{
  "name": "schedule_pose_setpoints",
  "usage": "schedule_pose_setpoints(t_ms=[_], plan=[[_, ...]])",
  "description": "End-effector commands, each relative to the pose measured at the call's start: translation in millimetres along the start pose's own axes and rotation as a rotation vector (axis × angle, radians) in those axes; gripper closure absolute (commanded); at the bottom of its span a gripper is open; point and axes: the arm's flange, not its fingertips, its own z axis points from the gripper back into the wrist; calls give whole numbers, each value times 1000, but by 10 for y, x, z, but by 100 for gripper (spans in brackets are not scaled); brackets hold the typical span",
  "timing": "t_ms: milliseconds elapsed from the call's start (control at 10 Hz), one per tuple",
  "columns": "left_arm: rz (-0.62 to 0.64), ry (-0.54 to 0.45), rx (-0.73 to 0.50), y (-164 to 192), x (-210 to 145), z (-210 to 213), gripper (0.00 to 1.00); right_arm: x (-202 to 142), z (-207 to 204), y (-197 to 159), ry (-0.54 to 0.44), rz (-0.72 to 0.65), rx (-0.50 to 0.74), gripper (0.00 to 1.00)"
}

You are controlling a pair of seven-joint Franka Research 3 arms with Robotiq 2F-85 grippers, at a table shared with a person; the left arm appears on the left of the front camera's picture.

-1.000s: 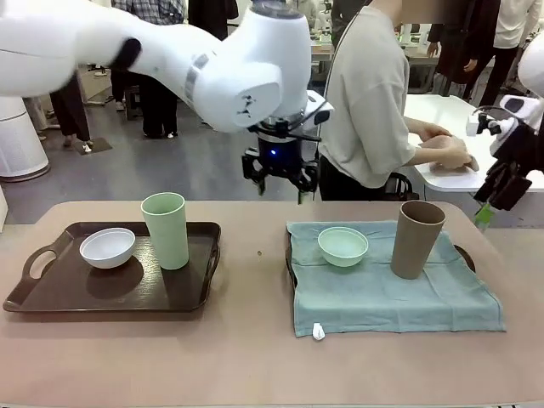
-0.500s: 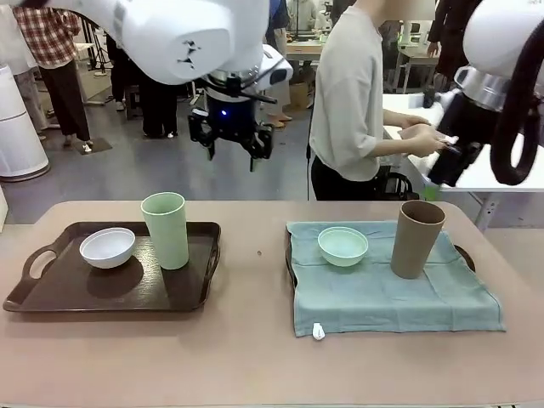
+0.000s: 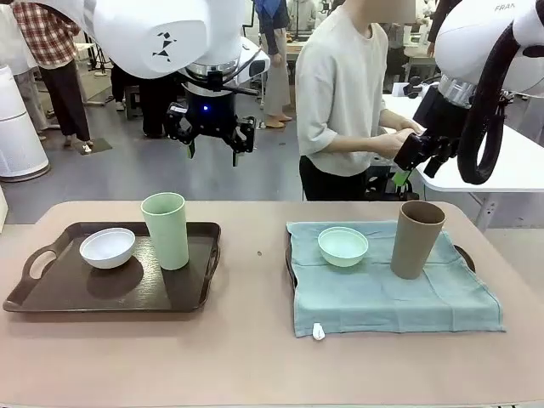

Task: Set up a tray with a mat and arrange the tableware.
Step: Place the Picnic Bowl and Reusable plastic cup back onto the Handle tray in front of the human's position, then pick up the Picnic Bowl and Reusable plastic cup from the Handle tray in front of the human's position and hold them in the air.

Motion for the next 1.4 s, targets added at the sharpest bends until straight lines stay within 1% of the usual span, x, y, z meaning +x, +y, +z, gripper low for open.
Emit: schedule_pose_setpoints(t_ms=[0, 900, 1000, 1100, 1200, 1300], plan=[[-27, -9, -1, -20, 13, 21, 13, -80, 102, 65, 2, 40, 9, 0], [-27, -9, -1, -20, 13, 21, 13, -80, 102, 65, 2, 40, 9, 0], [-12, -3, -2, -48, -13, 16, 12, -42, 122, 73, -4, 19, 3, 0], [-68, 70, -149, 249, 16, 37, 12, -241, 202, -19, 12, -49, -4, 0], [-84, 113, -228, 572, -6, -44, 12, -455, 254, -142, 14, -113, -49, 0], [-79, 149, -267, 904, -19, -96, 12, -612, 283, -274, 21, -178, -64, 0]])
